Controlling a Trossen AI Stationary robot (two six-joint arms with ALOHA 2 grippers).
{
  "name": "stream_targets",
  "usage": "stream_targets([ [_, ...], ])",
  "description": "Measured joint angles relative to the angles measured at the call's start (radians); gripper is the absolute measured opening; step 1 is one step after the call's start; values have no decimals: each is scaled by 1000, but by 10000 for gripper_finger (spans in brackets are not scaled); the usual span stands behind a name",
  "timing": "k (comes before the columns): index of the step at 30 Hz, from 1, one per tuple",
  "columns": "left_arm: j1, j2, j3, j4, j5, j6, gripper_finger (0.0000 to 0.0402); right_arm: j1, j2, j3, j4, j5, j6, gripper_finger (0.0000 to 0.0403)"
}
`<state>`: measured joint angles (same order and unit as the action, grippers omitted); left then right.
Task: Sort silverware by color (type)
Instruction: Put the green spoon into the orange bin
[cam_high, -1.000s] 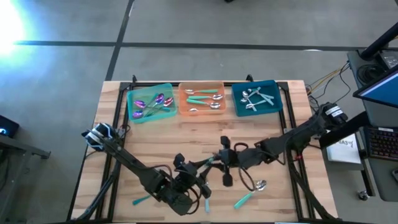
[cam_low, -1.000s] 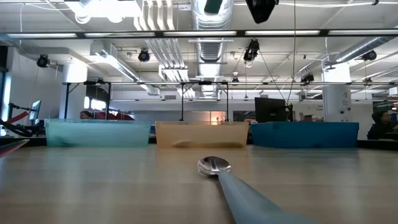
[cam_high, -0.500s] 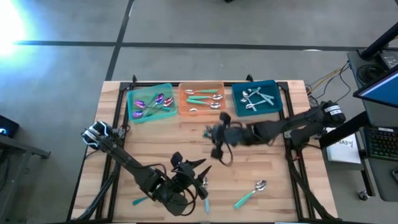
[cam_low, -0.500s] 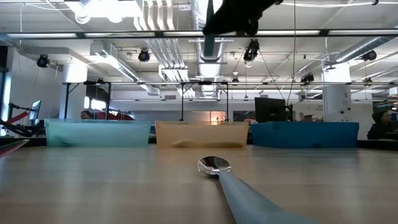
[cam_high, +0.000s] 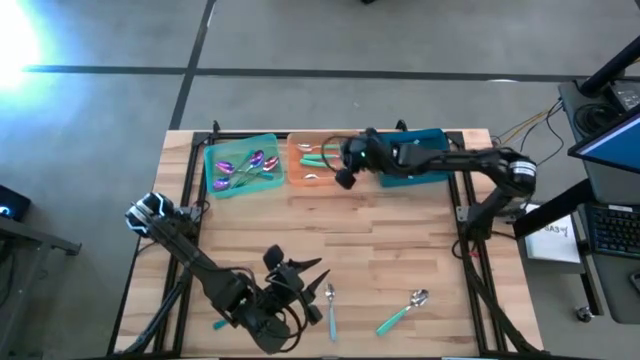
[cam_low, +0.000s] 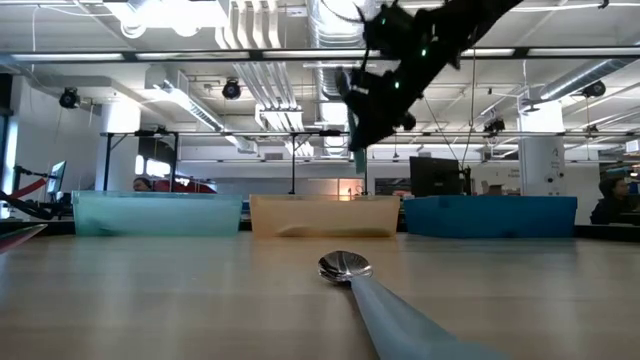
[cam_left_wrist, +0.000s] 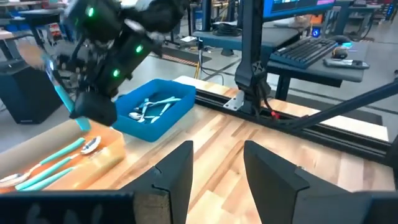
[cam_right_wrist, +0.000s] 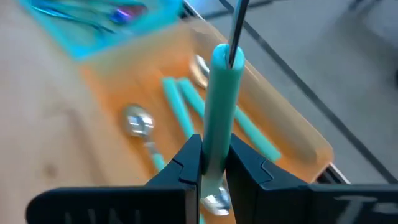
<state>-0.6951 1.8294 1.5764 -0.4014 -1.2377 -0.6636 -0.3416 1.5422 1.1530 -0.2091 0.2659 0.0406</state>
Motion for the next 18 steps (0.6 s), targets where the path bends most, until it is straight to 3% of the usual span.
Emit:
stream_targets([
  [5, 0, -10, 0, -42, 0, 0, 127, -87, 116, 0, 29, -78, 1, 34],
  [10, -4, -22, 0, -121, 6, -30, 127, -104, 194, 11, 31, -93, -15, 35],
  [18, -4, -62, 0, -463, 191, -335, 127, -102, 201, 46, 20, -141, -15, 114],
])
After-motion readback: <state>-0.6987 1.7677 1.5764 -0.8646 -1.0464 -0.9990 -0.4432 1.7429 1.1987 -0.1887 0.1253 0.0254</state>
